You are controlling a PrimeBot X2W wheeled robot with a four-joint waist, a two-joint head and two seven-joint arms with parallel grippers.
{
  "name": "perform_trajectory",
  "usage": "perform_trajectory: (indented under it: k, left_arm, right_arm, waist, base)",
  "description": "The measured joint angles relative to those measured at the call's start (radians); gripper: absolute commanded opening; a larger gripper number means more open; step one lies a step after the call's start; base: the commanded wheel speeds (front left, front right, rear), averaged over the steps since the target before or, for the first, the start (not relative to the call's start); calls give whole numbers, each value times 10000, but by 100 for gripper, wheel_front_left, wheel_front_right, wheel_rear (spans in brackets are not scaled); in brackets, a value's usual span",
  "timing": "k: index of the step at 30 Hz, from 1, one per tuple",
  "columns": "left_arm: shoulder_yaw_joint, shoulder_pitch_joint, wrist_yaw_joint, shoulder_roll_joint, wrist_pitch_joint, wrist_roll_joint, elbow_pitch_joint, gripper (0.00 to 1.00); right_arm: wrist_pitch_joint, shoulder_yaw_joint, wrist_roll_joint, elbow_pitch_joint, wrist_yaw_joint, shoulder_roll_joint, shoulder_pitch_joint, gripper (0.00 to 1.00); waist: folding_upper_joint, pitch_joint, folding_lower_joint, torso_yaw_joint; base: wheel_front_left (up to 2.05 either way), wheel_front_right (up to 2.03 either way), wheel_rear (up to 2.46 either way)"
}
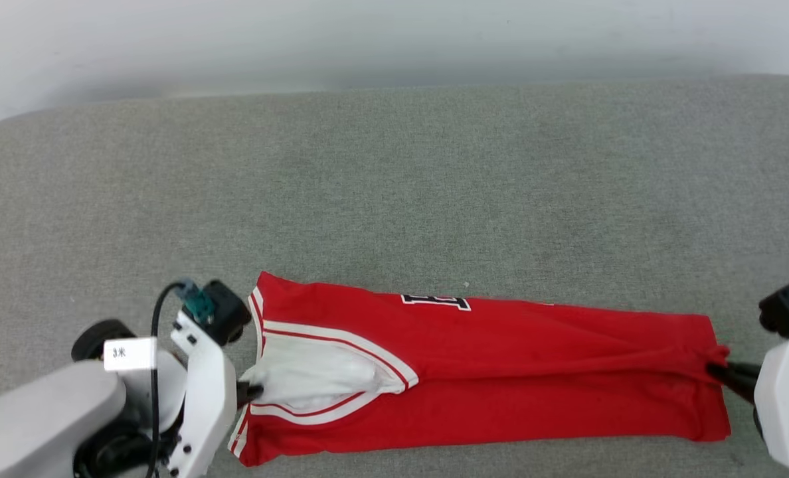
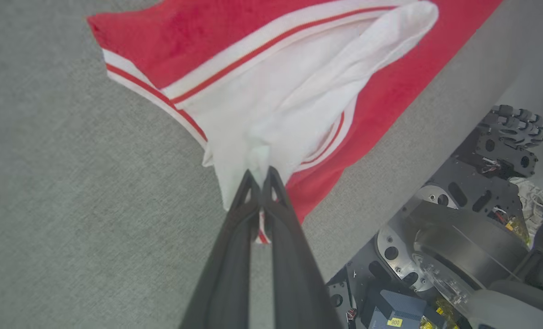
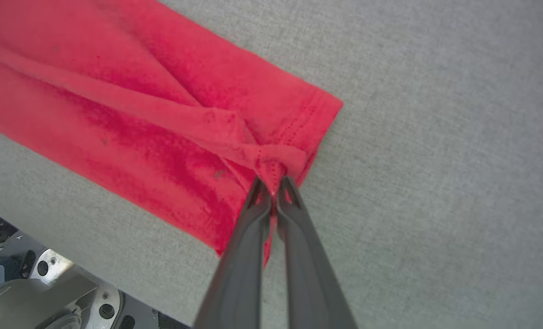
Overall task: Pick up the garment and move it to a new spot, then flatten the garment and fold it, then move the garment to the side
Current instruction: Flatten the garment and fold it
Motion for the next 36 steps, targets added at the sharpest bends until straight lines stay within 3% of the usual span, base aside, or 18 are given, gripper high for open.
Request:
perform_trajectory:
  k: [7,8,9,10,16,22,28,36]
  left_arm:
    - [-25,955,84,-523,-259,153,709,0]
    - [-17,991,111,-585,-355,188,803,16]
    - [-2,1043,127,-639,-522,194,853,92]
    - [56,1106,203,-677,-742,203,872,100]
    - [332,1171,848,-579,-2182,1266,702,100]
    - [1076,1424,2199,-830,-4391,1914,581,100]
    - [1651,2026,3615,-1356,-6648,2548,961,100]
    - [3252,2937,4826,-2270,-7432,3308,1273,100]
  right_arm:
    - [-209,75,-512,531,0,725,588,0]
    - [-257,42,-564,631,0,819,586,22]
    - [-326,0,-579,698,0,897,587,84]
    - [-460,-86,-644,763,0,955,585,100]
    - [-1195,-865,-713,397,0,794,657,100]
    - [-1802,-2499,-424,-495,0,598,1099,100]
    - [-1726,-4019,-374,-462,0,658,1662,100]
    - [-803,-4870,420,307,-2,1498,2178,100]
  waist:
    - [0,179,1,-48]
    - [0,182,1,-61]
    - [-1,169,1,-70]
    - [0,145,1,-76]
    - [0,-189,1,-19]
    - [0,-443,1,122]
    - [-1,-340,1,132]
    - [0,-26,1,232]
  base:
    - [0,0,0]
    - [0,0,0]
    - [0,0,0]
    - [0,0,0]
    - [0,0,0]
    - [0,0,0]
    - [0,0,0]
    - [0,0,0]
